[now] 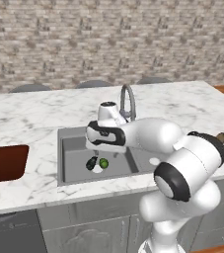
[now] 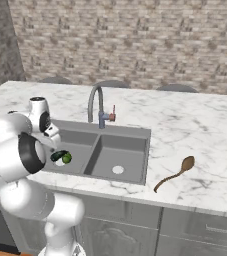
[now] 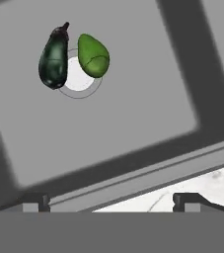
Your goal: Pick up all produce items and place them in the sink. Turn on the sink faucet to wash them. Then turn the sink off and put them in the tray.
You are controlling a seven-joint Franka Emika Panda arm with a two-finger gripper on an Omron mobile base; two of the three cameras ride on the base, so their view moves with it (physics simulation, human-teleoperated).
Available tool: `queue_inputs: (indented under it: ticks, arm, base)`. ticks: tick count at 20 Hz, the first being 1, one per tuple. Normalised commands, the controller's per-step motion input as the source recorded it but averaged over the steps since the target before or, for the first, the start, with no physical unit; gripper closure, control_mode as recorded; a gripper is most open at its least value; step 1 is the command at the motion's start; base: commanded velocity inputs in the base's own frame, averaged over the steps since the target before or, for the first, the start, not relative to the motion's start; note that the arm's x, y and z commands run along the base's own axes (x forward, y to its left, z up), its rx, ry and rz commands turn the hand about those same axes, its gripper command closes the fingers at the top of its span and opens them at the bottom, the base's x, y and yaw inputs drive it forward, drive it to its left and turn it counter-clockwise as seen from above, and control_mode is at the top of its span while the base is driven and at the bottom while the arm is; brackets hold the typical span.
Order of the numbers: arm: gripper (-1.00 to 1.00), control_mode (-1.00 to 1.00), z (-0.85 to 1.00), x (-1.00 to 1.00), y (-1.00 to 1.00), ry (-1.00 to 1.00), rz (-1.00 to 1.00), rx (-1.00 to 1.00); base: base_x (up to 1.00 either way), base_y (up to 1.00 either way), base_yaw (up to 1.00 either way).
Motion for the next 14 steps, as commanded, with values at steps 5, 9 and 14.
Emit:
queue_inputs:
  ticks: [5, 9, 14]
  arm:
    - [-1.00, -1.00, -0.21, 0.23, 0.02, 0.00, -0.17, 0.00]
    - [-1.00, -1.00, -0.18, 0.24, 0.02, 0.00, -0.14, 0.00]
    - [-1.00, -1.00, -0.21, 0.29, 0.04, 0.01, -0.10, 0.00]
  base:
    - [0.00, 0.00, 0.00]
    - [0.00, 0.00, 0.00]
    - [0.00, 0.00, 0.00]
